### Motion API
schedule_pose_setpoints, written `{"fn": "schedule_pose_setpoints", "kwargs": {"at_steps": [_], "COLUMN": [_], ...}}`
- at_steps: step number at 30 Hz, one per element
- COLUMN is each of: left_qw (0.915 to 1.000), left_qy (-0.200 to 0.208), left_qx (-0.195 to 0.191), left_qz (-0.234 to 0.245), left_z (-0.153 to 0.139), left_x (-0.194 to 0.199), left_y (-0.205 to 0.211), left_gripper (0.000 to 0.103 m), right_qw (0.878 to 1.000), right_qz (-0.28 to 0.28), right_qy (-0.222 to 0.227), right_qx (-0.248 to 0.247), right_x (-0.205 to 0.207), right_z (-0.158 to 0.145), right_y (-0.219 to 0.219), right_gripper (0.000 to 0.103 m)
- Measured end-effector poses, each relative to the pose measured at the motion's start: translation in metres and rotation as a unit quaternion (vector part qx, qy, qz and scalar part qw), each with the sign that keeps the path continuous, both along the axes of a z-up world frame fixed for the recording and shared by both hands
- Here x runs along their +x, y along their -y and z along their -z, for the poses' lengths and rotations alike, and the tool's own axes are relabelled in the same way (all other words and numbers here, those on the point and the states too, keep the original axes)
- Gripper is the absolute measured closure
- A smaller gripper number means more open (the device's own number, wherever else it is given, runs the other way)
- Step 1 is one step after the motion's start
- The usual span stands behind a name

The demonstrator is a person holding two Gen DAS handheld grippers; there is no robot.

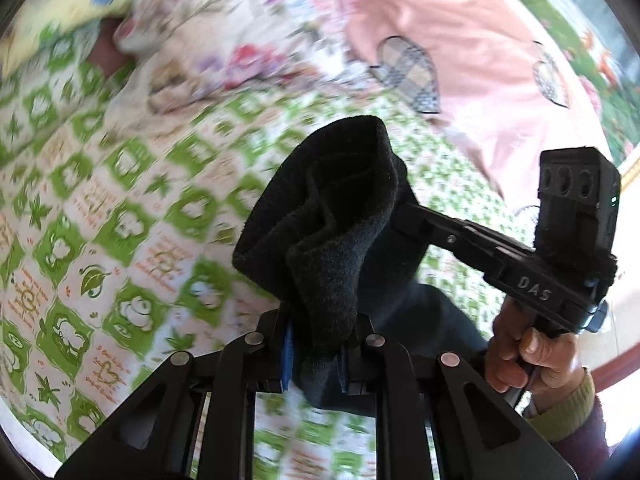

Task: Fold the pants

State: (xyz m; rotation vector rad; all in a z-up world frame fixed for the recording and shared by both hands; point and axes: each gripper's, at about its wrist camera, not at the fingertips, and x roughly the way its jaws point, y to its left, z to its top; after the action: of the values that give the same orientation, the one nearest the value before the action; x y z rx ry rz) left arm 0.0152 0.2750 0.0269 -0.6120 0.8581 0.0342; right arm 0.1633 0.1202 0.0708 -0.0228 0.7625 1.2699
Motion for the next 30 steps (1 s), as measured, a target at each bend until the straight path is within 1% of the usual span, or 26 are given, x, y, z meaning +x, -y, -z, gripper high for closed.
{"fn": "schedule_pose_setpoints", "kwargs": {"at_steps": [4, 7, 11, 14, 16, 19, 23, 30], "left_qw": [0.9990, 0.9971, 0.9920, 0.9872, 0.9841, 0.9793, 0.9727, 0.9600], "left_qy": [0.033, 0.053, 0.081, 0.095, 0.098, 0.096, 0.090, 0.083], "left_qx": [0.012, 0.019, 0.027, 0.036, 0.043, 0.056, 0.071, 0.112], "left_qz": [0.029, 0.051, 0.092, 0.124, 0.142, 0.169, 0.202, 0.243], "left_z": [-0.032, -0.050, -0.073, -0.083, -0.085, -0.084, -0.080, -0.067], "left_x": [-0.005, -0.005, -0.001, 0.002, 0.004, 0.007, 0.008, 0.003], "left_y": [0.024, 0.043, 0.079, 0.107, 0.125, 0.156, 0.196, 0.249], "left_gripper": [0.087, 0.088, 0.088, 0.088, 0.088, 0.088, 0.088, 0.088], "right_qw": [0.999, 0.996, 0.991, 0.986, 0.982, 0.978, 0.967, 0.954], "right_qz": [0.028, 0.052, 0.088, 0.112, 0.133, 0.155, 0.189, 0.231], "right_qy": [0.010, 0.012, 0.009, 0.005, -0.002, -0.011, -0.032, -0.055], "right_qx": [0.041, 0.070, 0.104, 0.119, 0.130, 0.142, 0.165, 0.183], "right_x": [-0.009, -0.017, -0.026, -0.032, -0.037, -0.043, -0.053, -0.063], "right_z": [-0.018, -0.029, -0.039, -0.039, -0.035, -0.026, -0.005, 0.026], "right_y": [0.036, 0.063, 0.108, 0.139, 0.164, 0.190, 0.229, 0.272], "right_gripper": [0.097, 0.097, 0.098, 0.098, 0.098, 0.098, 0.098, 0.098]}}
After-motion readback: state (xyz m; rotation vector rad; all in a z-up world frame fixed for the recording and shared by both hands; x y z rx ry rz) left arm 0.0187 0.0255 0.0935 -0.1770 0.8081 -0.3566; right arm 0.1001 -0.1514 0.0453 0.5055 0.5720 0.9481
